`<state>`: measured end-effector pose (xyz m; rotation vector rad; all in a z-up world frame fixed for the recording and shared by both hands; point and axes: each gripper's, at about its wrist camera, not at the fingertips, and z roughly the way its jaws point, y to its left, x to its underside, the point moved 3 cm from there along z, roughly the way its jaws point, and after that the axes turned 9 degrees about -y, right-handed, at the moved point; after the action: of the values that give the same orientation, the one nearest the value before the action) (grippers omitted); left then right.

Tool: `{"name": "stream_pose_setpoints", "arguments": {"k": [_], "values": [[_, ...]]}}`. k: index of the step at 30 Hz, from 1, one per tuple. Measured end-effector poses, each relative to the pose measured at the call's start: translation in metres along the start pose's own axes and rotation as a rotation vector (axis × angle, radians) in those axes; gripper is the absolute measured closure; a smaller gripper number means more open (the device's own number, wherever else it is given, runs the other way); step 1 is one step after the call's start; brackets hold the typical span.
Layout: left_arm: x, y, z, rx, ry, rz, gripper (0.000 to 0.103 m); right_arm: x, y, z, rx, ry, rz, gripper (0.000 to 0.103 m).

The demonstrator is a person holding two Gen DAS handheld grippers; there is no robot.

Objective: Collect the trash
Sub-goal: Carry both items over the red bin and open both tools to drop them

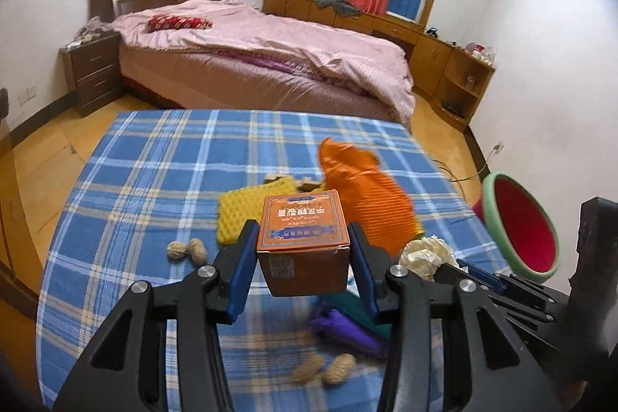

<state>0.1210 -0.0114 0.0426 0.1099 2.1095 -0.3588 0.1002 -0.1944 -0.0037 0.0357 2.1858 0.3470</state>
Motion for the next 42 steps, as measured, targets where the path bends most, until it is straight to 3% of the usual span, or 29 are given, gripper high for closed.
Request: {"name": "stream_pose_setpoints", "arguments": {"k": [8,23,32,42], "values": [[-0.011,-0.043,-0.015,0.084,-0.021,0.045,0.057,-0.019,-0.020,-0.044,0.039,-0.086,0.016,0.081],[-0.014,-0.146,0.007,0.235,0.006,0.172,0.057,-0.036,-0.119,-0.114,0.246,-0.196,0.127,0.081],[-0.014,-0.211,0.036,0.314,0.045,0.248,0.057,-0.033,-0.176,-0.126,0.358,-0.211,0.186,0.081],[0.010,-0.285,0.088,0.387,0.139,0.328,0.057,-0.023,-0.239,-0.123,0.426,-0.190,0.268,0.080]]}}
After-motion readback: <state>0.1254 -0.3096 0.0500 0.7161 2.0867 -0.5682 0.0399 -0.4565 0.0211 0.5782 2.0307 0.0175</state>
